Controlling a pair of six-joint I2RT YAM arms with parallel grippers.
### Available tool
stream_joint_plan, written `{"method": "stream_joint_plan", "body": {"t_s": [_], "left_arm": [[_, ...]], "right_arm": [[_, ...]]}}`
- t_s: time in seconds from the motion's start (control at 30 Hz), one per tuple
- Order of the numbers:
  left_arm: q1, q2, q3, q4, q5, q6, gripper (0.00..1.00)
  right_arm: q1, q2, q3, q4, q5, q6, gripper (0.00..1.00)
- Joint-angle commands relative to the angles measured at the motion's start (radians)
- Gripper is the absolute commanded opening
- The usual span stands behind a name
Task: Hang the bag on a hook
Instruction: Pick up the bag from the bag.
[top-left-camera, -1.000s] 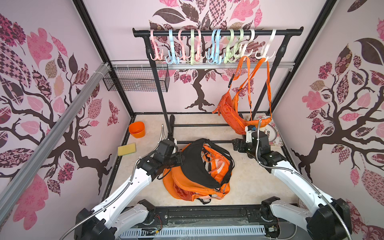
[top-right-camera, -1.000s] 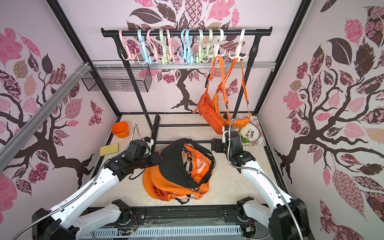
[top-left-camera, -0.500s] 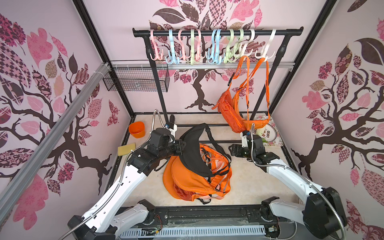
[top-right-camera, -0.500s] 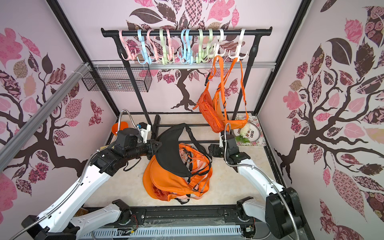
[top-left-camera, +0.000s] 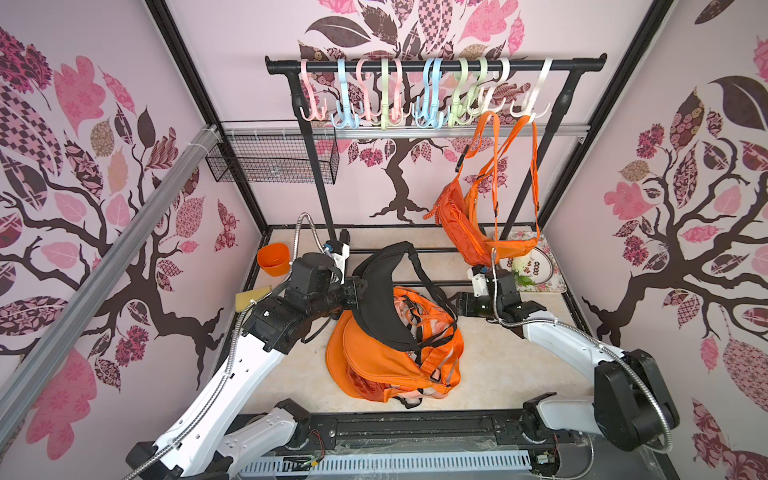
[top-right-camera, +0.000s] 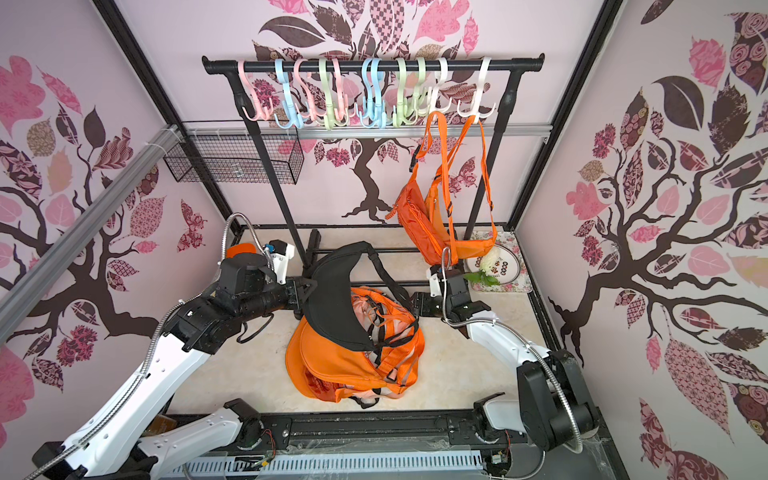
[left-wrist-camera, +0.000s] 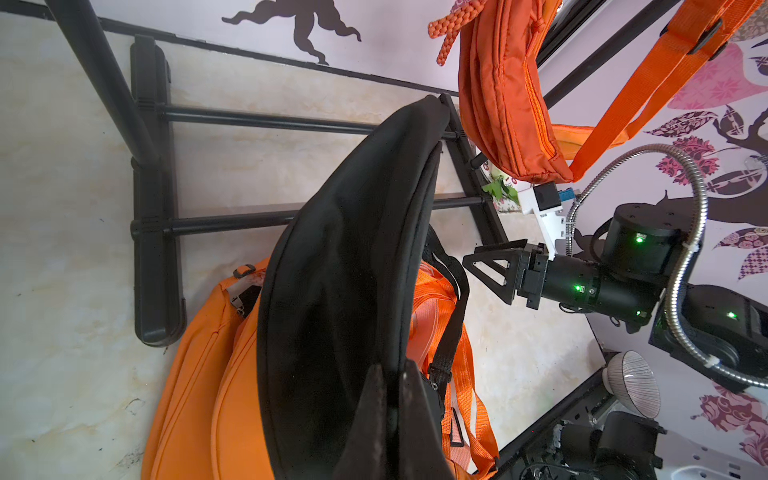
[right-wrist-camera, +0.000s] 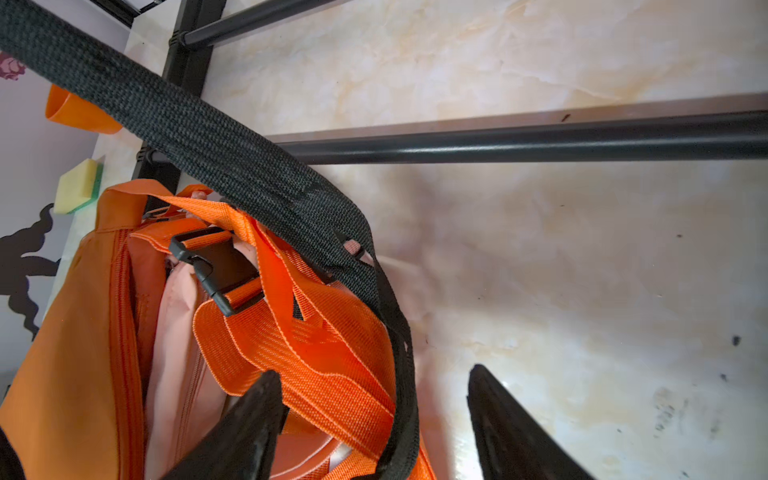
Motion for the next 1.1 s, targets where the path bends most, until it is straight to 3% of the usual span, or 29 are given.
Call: {"method": "stream_joint_plan", "body": {"t_s": [0.0, 0.5, 0.8, 1.07], "left_arm": [[0.007, -0.01, 0.086, -0.001, -0.04, 0.046, 0.0], [0.025, -0.031, 0.088, -0.146, -0.137, 0.076, 0.0], [0.036, -0.042, 0.078, -0.143, -0.128, 0.079, 0.0], [0.039, -0.05, 0.069, -0.145, -0.133, 0.082, 0.0]], "right_arm": [[0.003, 0.02, 0.036, 0.027, -0.058, -0.016, 0.72], [0.012, 0.097, 0.082, 0.049, -0.1, -0.013, 0.71], [0.063, 0.171, 0.157, 0.019, -0.125, -0.044, 0.67], [0.086, 0.253, 0.164, 0.036, -0.076, -0.02, 0.66]]}}
